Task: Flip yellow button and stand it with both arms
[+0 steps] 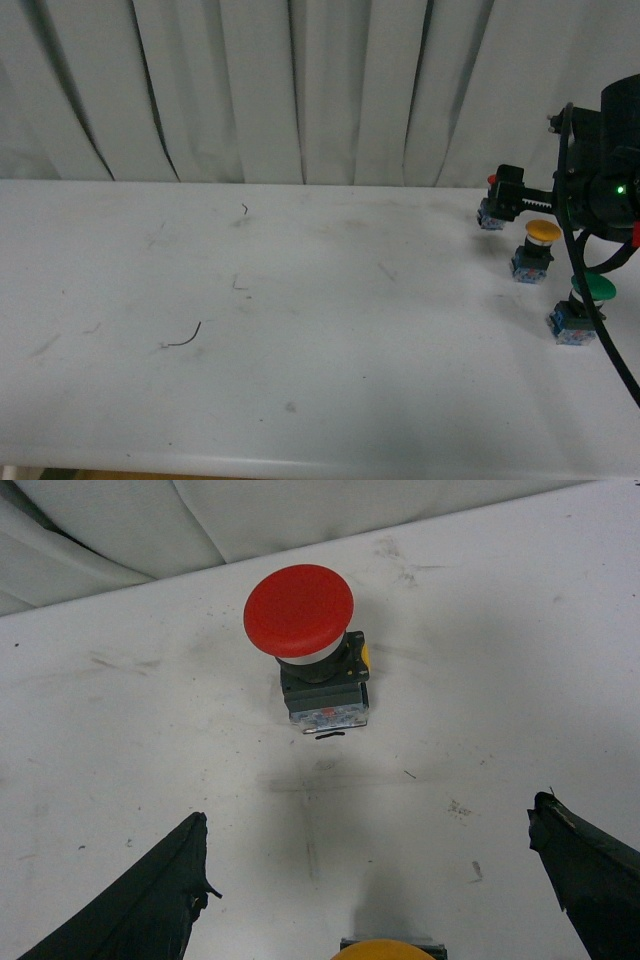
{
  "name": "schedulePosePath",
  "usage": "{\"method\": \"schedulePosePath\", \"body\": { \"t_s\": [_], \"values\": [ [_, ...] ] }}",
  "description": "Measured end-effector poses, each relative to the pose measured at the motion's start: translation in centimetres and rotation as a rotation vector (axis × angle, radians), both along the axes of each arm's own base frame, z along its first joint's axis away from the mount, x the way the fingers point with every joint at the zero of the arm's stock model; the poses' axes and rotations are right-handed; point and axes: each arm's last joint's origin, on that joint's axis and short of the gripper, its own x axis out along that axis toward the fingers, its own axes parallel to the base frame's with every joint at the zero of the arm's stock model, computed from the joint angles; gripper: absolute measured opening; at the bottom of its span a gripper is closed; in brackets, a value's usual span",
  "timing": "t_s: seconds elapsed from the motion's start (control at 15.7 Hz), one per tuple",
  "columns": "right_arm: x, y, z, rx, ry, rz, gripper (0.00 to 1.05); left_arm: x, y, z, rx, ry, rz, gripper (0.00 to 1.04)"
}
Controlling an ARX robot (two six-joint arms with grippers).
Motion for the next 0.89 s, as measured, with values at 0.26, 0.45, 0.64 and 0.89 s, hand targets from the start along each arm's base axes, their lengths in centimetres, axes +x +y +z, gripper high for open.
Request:
{"method": "schedulePosePath", "body": {
  "t_s": [0.26,0.45,0.64,0.89],
  "values": [
    [-0.6,-0.7,2.0,0.016,-0.055,0.01,0.98,0.0,0.0,0.0,0.0,0.0,0.0,0.98],
    [-2.4,-1.4,4.9,0.032,-0.146,0.03,0.98,0.0,0.0,0.0,0.0,0.0,0.0,0.98],
    [-4.8,-2.1,8.3,0.051,-0.249,0.05,0.98,0.0,0.0,0.0,0.0,0.0,0.0,0.98],
    [-10.6,-2.9,14.0,0.088,-0.439,0.082,0.97,0.0,0.0,0.0,0.0,0.0,0.0,0.98]
  ]
}}
